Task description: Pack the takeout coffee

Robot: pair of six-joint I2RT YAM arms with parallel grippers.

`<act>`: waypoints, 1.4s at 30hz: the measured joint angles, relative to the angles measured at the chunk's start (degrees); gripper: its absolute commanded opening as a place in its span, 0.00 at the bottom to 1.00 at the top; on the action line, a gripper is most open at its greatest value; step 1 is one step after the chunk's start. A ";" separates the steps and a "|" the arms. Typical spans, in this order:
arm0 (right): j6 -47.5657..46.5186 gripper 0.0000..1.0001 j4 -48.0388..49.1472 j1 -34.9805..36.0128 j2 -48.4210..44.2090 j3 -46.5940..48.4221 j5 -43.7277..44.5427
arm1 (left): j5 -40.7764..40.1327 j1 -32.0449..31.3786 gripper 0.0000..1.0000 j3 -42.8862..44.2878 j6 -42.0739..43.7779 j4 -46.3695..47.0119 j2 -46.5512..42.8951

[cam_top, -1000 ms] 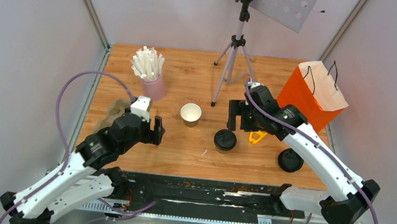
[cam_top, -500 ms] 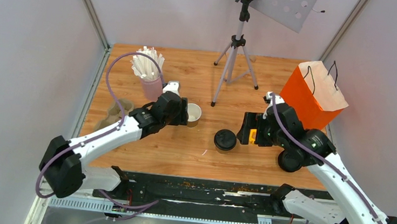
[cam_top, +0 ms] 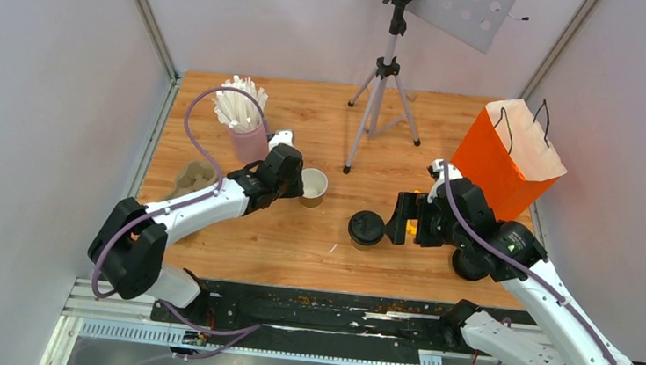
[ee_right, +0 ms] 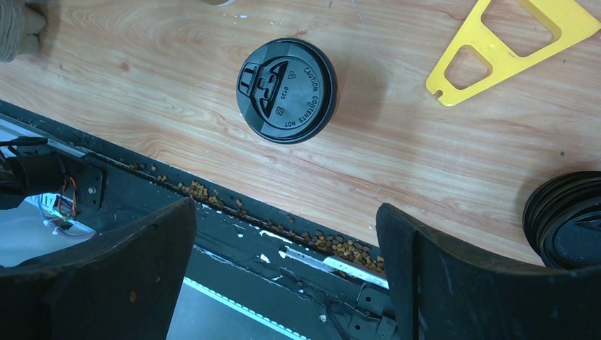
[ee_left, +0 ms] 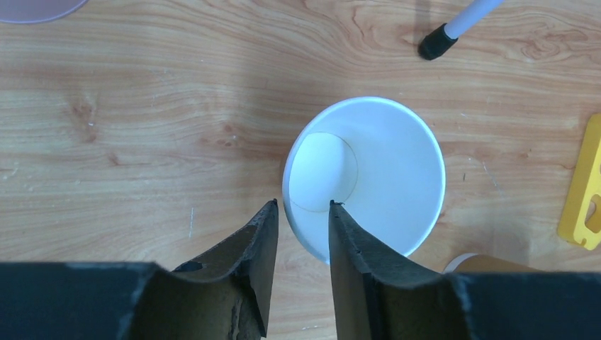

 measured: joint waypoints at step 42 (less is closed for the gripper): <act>25.73 0.97 -14.75 -15.87 12.52 -2.40 28.68 | 10.97 -7.19 0.07 -16.11 11.08 -9.25 -23.91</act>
